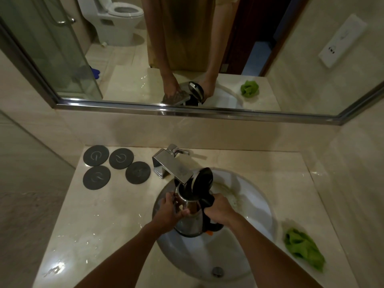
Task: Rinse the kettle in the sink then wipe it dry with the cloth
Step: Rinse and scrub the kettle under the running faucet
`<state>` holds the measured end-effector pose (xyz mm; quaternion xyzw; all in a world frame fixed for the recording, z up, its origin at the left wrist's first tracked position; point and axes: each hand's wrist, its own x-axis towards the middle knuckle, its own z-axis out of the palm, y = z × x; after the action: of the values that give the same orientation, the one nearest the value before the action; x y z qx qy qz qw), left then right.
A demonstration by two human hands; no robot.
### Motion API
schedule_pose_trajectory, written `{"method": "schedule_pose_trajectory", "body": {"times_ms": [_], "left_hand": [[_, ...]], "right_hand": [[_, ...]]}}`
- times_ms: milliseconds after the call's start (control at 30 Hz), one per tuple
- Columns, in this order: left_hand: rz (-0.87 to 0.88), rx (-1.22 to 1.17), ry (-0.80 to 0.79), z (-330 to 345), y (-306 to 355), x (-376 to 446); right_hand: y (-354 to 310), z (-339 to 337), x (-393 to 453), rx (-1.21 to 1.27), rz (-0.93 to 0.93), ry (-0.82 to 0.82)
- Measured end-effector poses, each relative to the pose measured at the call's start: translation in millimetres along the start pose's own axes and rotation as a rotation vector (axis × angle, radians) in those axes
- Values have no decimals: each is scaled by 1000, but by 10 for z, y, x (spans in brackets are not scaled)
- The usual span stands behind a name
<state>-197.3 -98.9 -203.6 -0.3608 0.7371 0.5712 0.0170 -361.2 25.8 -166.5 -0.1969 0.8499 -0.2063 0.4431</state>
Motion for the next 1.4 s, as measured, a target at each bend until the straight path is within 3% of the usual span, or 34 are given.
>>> {"method": "schedule_pose_trajectory", "body": {"times_ms": [1400], "left_hand": [[-46,8,11,18,23,-8]], "right_hand": [[16,35,-11,-17,31,17]]}}
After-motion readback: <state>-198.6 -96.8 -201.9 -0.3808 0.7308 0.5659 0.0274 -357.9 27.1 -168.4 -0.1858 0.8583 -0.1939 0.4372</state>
